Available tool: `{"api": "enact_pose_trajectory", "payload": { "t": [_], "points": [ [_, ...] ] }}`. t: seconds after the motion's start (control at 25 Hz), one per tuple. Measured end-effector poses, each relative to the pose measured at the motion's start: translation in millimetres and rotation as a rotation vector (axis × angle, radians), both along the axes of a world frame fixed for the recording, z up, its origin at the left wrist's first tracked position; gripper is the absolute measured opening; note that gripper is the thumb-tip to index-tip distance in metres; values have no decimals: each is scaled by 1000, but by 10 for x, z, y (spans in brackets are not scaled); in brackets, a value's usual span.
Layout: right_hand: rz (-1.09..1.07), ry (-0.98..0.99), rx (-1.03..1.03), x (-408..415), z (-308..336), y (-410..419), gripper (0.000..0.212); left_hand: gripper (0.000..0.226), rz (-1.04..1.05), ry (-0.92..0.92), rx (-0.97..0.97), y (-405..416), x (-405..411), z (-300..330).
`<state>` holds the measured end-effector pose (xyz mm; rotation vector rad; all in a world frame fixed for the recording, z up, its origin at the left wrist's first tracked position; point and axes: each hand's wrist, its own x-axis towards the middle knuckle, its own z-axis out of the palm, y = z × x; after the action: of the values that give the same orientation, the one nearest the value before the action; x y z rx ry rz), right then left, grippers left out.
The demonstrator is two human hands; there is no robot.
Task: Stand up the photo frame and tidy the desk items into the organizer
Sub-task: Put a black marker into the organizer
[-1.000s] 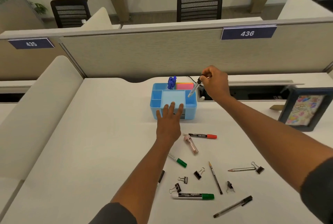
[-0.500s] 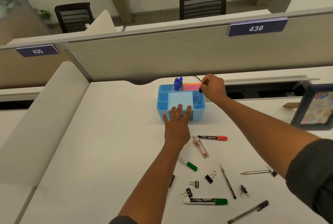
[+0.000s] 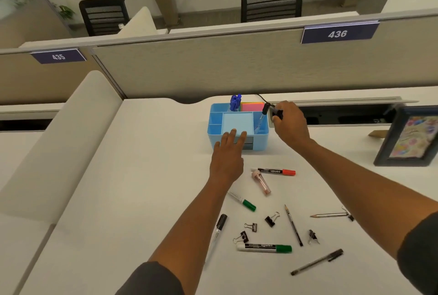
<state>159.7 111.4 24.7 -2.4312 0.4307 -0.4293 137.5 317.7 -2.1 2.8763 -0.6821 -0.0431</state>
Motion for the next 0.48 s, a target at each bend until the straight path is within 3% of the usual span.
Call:
{"api": "enact_pose_trajectory", "payload": {
  "t": [0.2,0.48],
  "points": [
    [220,68,-114,-608,-139,361,35,72,72,7,-34,143,-317,32],
    [370,162,-144,-1228,-435,785,24,67,210,127,2,377,-837,-69]
  ]
}}
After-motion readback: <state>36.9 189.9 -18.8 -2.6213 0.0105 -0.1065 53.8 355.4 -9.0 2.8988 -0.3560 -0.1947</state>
